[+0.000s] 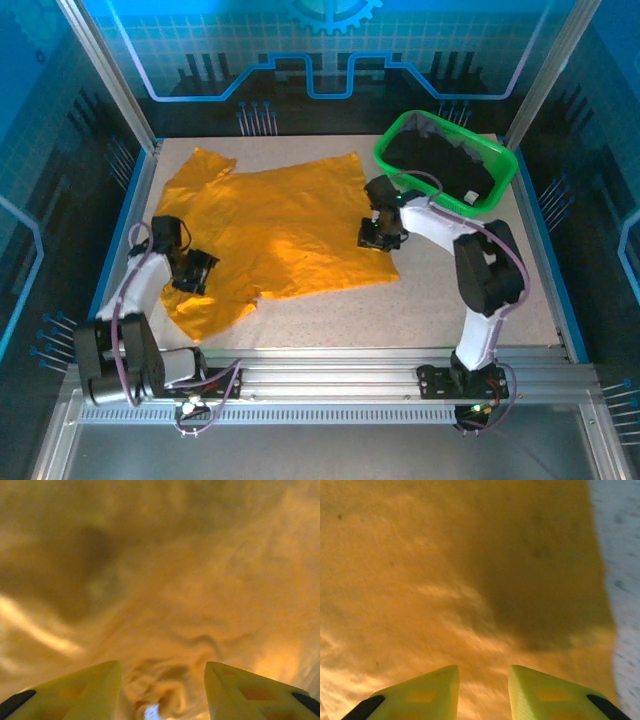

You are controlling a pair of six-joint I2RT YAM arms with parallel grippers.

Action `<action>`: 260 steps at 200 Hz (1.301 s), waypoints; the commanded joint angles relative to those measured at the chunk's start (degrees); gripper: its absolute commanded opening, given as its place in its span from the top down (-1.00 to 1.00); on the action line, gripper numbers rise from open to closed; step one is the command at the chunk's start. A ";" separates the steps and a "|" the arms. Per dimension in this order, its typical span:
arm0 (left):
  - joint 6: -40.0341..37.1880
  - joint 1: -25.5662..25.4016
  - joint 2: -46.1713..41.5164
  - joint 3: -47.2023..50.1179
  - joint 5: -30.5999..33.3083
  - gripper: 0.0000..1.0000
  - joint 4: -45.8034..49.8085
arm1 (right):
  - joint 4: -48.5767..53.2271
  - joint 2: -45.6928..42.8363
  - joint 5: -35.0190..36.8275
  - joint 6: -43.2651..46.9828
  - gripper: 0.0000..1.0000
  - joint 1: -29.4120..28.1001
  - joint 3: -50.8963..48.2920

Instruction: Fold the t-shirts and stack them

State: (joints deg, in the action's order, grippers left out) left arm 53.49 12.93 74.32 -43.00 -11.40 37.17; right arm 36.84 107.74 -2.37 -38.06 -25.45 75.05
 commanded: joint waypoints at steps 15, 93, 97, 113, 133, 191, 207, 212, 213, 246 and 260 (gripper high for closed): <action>-4.57 -0.45 13.99 -7.89 0.16 0.00 -3.80 | 6.21 8.83 1.79 0.05 0.36 -0.52 8.96; -8.05 -0.62 39.17 -26.59 -5.30 -0.07 -3.95 | 18.89 24.05 3.35 -0.70 0.36 3.42 29.46; -8.36 -0.71 40.06 -28.12 -5.67 -0.08 -3.80 | 19.31 24.86 3.15 -0.57 0.36 3.73 31.07; -10.15 -0.88 43.00 -33.40 -7.54 -0.15 -3.85 | 20.99 28.87 2.09 0.12 0.36 4.65 36.91; -12.77 -1.14 43.11 -38.49 -6.55 -0.23 -1.98 | 22.31 32.61 0.14 2.56 0.36 5.74 44.28; -10.46 -1.33 10.26 -17.76 10.11 -0.20 5.97 | 17.16 18.81 -0.34 7.70 0.17 5.64 36.90; -6.33 -1.33 0.28 -7.36 9.88 -0.16 7.82 | 12.26 10.71 -0.22 5.94 0.11 6.44 25.53; -5.18 -1.33 -2.54 -4.50 9.55 -0.15 8.30 | 10.55 8.08 -0.59 5.10 0.10 6.92 21.57; -4.99 -1.33 -2.97 -3.99 9.46 -0.15 8.37 | 10.28 7.61 -0.69 4.97 0.10 7.00 20.81; -1.37 2.54 -10.07 6.44 6.35 -0.28 9.00 | -0.20 -4.09 -6.08 1.49 0.10 11.99 0.17; 0.28 3.60 -9.93 7.77 5.25 -0.34 6.44 | -2.96 -6.22 -8.55 1.41 0.09 14.30 -4.50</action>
State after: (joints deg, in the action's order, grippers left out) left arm 49.25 14.13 64.34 -37.98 -4.40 43.86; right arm 42.13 103.79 -5.96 -34.63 -15.20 78.00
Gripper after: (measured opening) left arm 0.646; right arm 0.451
